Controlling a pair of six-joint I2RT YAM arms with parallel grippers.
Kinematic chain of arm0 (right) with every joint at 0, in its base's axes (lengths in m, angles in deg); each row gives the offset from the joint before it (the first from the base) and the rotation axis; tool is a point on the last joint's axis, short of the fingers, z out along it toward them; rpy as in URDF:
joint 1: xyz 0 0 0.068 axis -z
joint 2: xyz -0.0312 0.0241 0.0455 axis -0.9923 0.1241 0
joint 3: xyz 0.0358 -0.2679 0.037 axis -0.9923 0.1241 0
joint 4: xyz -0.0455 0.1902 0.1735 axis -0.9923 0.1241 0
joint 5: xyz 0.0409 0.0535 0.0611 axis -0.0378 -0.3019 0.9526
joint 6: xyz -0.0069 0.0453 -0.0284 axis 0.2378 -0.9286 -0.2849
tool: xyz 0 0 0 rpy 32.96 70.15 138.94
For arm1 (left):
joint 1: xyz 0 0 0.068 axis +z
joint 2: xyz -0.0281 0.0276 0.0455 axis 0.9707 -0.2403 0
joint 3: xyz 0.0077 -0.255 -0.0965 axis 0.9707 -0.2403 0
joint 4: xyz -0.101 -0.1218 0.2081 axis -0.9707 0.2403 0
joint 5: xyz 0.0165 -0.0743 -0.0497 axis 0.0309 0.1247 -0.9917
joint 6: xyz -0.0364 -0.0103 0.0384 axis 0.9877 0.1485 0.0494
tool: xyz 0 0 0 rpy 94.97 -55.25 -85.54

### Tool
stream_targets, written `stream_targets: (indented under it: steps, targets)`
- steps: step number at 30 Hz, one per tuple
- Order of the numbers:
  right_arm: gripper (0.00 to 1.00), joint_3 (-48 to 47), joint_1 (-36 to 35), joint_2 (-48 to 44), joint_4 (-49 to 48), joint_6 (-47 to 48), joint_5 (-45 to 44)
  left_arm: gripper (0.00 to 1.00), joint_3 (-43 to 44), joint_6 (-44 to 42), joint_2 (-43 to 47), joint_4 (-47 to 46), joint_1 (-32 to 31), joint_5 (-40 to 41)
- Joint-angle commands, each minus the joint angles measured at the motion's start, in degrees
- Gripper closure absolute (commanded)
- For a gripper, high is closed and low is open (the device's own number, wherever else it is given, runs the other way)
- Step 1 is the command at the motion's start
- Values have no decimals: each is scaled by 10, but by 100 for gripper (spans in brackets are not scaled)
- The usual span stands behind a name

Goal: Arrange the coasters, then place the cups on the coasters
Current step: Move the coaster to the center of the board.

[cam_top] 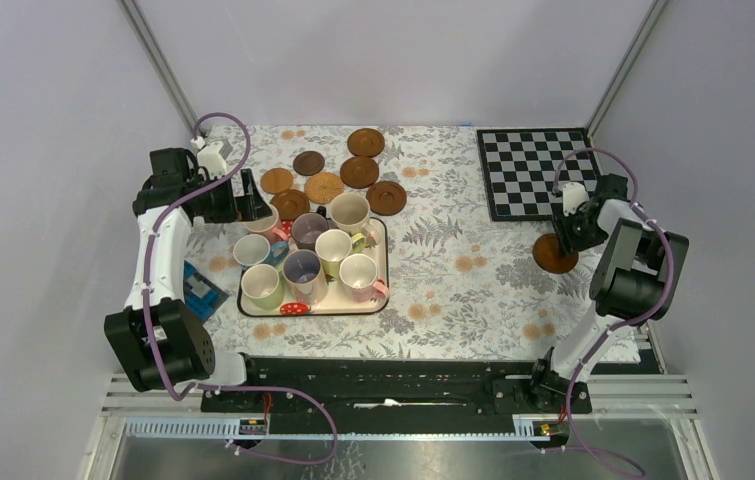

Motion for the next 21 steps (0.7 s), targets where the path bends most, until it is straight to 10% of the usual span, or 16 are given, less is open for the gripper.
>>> stream_targets:
  steps: [1,21]
  targets:
    - [47,-8,25,13,38,39,-37,1,0,-9,17,-18,0,-18]
    - [32,-186,-31,-51,165,-17,83,1,-3,-12,8,-18,0,-34]
